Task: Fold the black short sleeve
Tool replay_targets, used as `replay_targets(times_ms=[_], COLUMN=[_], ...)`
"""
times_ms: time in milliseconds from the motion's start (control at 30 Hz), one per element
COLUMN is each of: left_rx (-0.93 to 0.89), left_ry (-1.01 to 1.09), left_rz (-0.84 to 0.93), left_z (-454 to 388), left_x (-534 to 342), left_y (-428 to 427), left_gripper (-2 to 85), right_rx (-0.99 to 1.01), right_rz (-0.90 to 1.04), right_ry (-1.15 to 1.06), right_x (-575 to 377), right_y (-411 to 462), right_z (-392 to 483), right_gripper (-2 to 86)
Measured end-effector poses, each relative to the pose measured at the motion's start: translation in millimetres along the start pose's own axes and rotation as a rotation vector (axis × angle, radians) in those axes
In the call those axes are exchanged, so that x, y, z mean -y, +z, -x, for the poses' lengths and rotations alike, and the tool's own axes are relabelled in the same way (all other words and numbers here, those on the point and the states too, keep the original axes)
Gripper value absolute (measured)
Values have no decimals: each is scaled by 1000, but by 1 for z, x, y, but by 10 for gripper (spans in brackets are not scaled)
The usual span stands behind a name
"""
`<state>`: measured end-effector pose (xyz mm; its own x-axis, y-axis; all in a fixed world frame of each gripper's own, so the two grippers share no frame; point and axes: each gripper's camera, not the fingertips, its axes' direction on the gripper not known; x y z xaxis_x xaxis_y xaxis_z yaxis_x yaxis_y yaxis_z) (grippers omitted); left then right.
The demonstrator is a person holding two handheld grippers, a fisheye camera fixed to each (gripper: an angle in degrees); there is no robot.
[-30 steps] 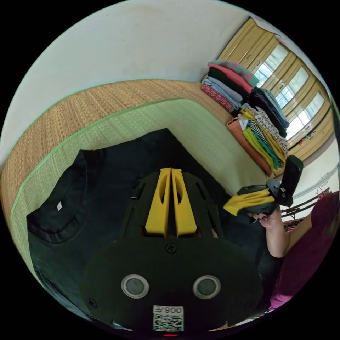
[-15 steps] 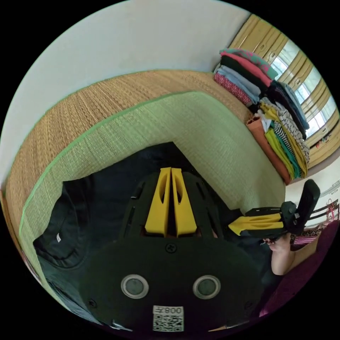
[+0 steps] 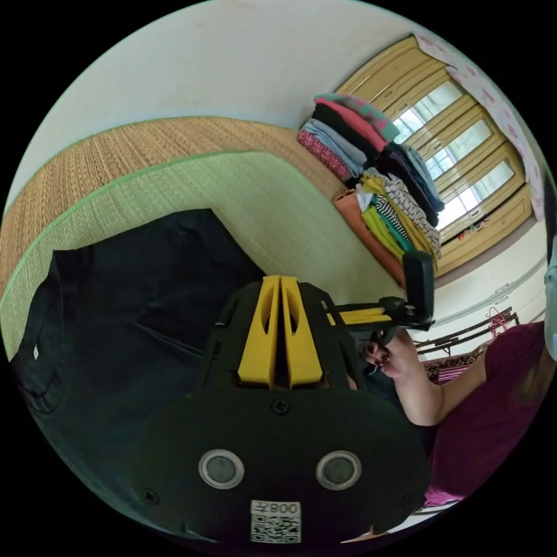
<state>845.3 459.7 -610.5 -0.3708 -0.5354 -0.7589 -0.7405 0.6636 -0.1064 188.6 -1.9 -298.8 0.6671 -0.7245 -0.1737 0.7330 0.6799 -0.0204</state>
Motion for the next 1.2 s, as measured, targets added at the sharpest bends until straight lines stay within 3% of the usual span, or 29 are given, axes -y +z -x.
replay_targets(times_ms=[67,200,333,567,667,767,967,1200], left_rx=[66,59,66,373,322,253,208,222], left_ry=[22,-53,-160,-728,-974,-1124,-1156,-1070], left_rz=[91,-113,-206,-470,-644,-843,-981,-898], left_z=[-2,-3,5,30,42,52,66,85], left_x=[-20,-84,-171,-440,-551,-638,-725,-761], left_y=[22,-7,-33,-117,-130,-126,-105,-73], left_gripper=[1,3,5,43,68,86,100,76], right_rx=[44,122,268,423,616,534,367,171], right_rz=[-9,-18,-54,-75,-135,-131,-46,339], right_ry=[25,56,128,146,207,213,92,-407], right_x=[1,6,5,14,12,13,31,89], right_y=[1,2,3,11,14,18,57,226], right_z=[-6,-16,-31,-26,-33,-9,111,370], right_gripper=[0,0,0,-1,0,1,15,64])
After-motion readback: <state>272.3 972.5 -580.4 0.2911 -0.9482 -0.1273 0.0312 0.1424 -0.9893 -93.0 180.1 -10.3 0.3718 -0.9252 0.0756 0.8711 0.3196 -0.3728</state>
